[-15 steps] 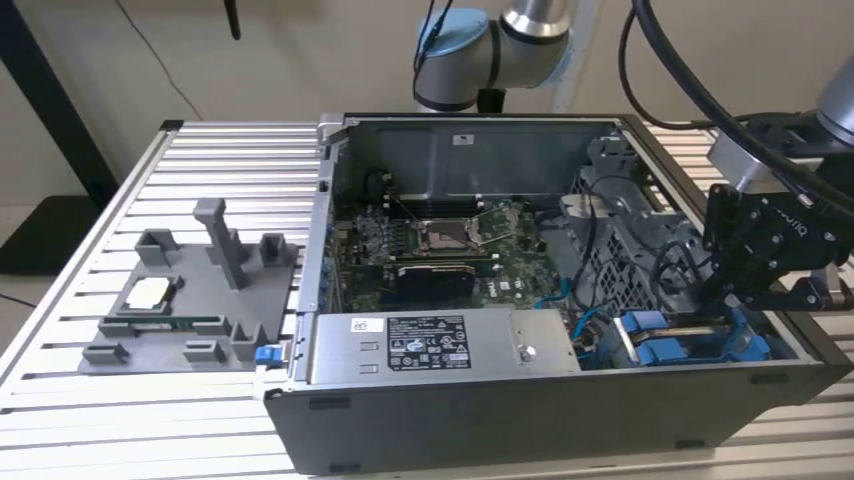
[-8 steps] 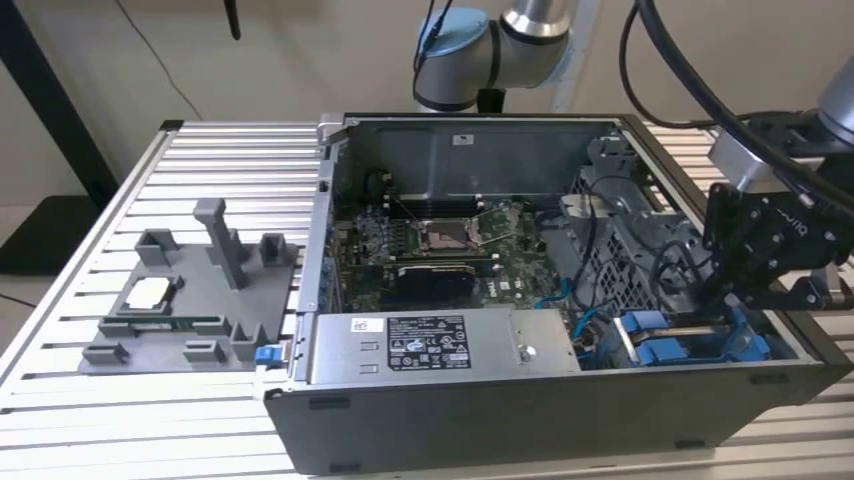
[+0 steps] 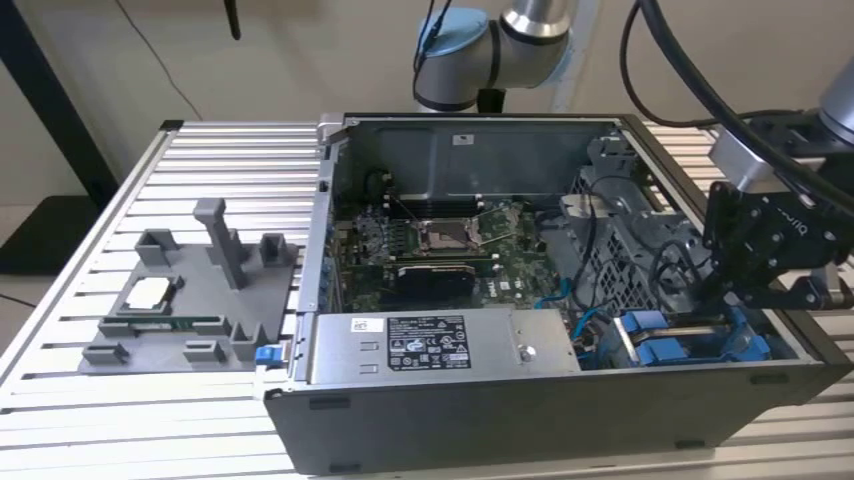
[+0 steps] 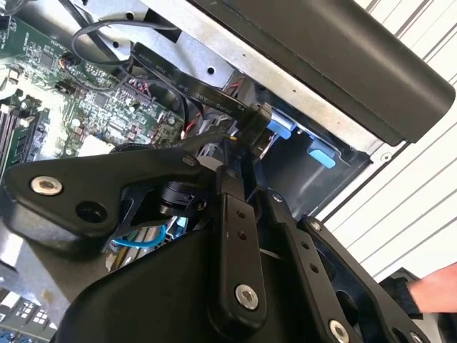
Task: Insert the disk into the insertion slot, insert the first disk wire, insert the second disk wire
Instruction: 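Insert the first disk wire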
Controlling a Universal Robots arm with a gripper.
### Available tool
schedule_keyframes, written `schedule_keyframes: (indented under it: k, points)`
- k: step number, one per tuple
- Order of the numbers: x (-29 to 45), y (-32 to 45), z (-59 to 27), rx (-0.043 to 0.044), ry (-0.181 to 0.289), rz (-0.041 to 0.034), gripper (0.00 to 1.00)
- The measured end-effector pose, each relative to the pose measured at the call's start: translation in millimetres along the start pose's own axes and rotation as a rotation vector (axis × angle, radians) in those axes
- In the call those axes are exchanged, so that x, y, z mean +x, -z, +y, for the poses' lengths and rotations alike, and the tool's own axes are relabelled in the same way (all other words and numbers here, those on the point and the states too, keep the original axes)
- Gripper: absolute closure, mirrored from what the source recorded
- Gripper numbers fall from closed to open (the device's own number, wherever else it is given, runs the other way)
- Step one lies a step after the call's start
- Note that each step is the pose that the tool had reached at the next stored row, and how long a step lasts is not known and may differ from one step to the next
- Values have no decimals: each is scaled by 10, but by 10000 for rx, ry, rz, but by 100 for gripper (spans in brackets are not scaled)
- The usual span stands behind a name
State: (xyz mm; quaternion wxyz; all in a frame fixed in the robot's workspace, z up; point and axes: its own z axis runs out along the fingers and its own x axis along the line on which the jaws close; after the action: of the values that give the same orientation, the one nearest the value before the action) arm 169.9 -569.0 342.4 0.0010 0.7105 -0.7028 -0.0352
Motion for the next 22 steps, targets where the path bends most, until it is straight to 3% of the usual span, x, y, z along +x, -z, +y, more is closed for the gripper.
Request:
schedule_keyframes:
  k: [6,10,22]
  points:
    - [15,-2,-8,0,1,-22,81]
    - [15,-10,-9,1,8,-126,81]
    - [50,-18,-13,-3,8,-138,81]
